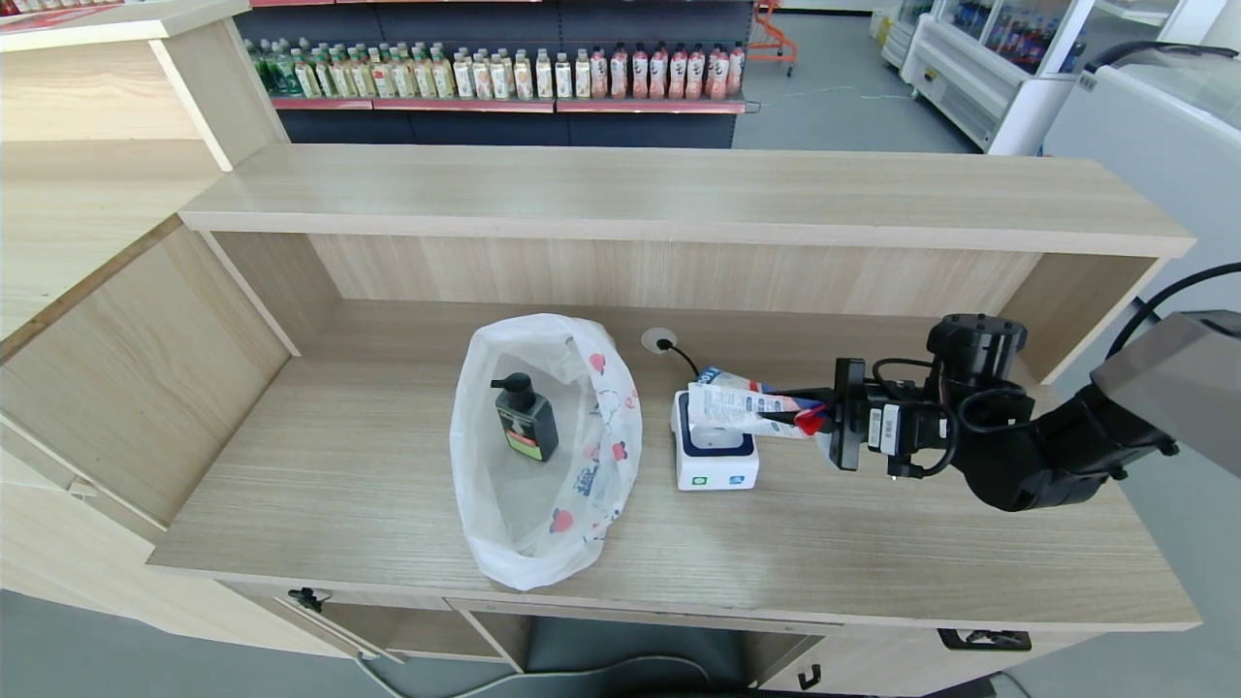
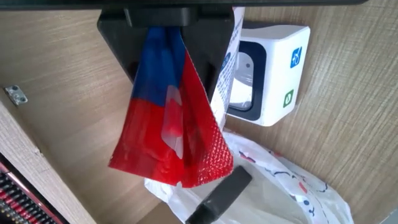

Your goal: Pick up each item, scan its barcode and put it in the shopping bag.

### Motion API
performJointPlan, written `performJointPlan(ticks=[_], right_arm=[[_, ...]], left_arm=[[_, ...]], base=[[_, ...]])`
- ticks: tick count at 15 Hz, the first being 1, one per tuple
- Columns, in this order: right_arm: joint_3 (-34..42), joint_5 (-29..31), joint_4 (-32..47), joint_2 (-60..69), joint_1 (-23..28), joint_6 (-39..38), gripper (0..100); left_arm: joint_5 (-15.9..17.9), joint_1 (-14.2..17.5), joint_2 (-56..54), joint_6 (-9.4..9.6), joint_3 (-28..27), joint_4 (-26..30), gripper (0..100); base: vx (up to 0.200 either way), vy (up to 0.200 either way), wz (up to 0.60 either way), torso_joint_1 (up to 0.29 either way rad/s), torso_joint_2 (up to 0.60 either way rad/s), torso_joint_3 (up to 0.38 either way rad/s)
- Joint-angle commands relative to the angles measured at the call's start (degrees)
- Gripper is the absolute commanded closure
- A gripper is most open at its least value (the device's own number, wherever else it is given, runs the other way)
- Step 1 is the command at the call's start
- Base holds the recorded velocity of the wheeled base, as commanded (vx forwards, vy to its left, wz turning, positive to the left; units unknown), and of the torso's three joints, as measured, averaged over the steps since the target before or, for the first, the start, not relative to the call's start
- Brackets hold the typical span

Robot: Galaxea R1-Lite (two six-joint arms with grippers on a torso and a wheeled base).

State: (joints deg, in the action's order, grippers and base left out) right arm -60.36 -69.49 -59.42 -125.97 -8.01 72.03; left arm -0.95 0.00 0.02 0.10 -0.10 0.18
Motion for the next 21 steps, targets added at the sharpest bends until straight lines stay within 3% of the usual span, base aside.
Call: performJointPlan(ticks=[1,16,19,21], right_arm=[[-0.3,0.1,0.0,-0.9,-0.2,0.0,100],[-1.0,0.4,0.4,-0.3,-1.2,-0.5,100],[-0.9,0.3,4.5,9.5,-0.1,-7.5,100],[0.5,1.0,4.6,19.4,1.2,-20.4,100]], left_arm=[[0.0,0.0,0.0,-0.01,0.0,0.0,0],[0.0,0.0,0.0,-0.01,0.0,0.0,0],[0.0,0.0,0.0,-0.01,0.0,0.0,0],[0.0,0.0,0.0,-0.01,0.0,0.0,0]], base=[[0.0,0.0,0.0,0.0,0.0,0.0],[0.0,0.0,0.0,0.0,0.0,0.0],[0.0,0.0,0.0,0.0,0.0,0.0],[0.0,0.0,0.0,0.0,0.0,0.0]])
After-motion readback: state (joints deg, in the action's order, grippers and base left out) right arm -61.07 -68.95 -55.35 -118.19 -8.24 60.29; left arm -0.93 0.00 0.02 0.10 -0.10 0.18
